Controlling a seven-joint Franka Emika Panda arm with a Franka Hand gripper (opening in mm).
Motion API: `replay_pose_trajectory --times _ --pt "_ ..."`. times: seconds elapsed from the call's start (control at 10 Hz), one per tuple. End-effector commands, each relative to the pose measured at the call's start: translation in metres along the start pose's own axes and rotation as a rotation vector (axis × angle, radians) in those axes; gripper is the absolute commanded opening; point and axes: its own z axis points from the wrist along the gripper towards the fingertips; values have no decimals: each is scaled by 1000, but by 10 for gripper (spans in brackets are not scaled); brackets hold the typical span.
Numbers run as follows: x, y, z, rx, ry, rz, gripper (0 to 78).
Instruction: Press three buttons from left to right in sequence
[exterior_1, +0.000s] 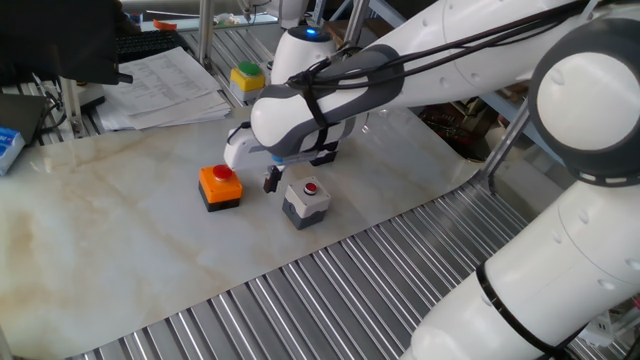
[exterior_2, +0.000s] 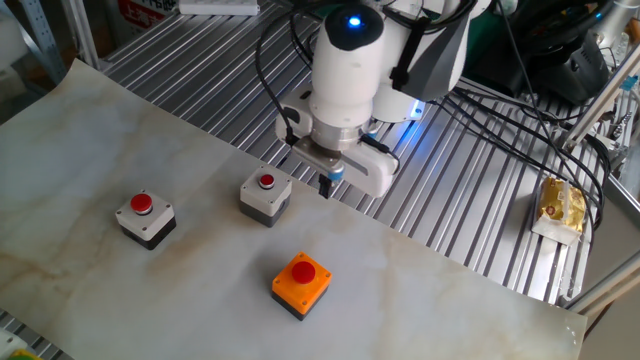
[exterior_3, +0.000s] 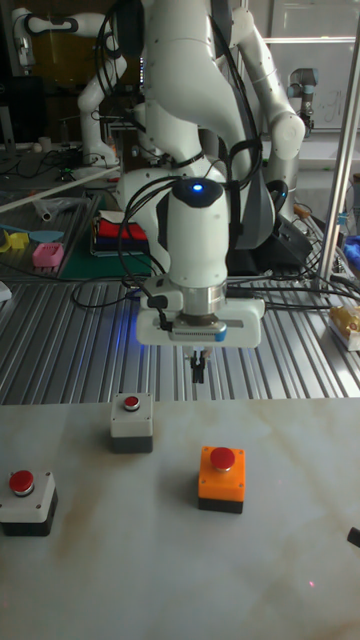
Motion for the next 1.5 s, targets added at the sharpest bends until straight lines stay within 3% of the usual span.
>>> replay_pose_trajectory --times 0.1,1.5 --pt "-2 14 -1 6 4 8 12" --pt "-52 36 -6 -17 11 12 12"
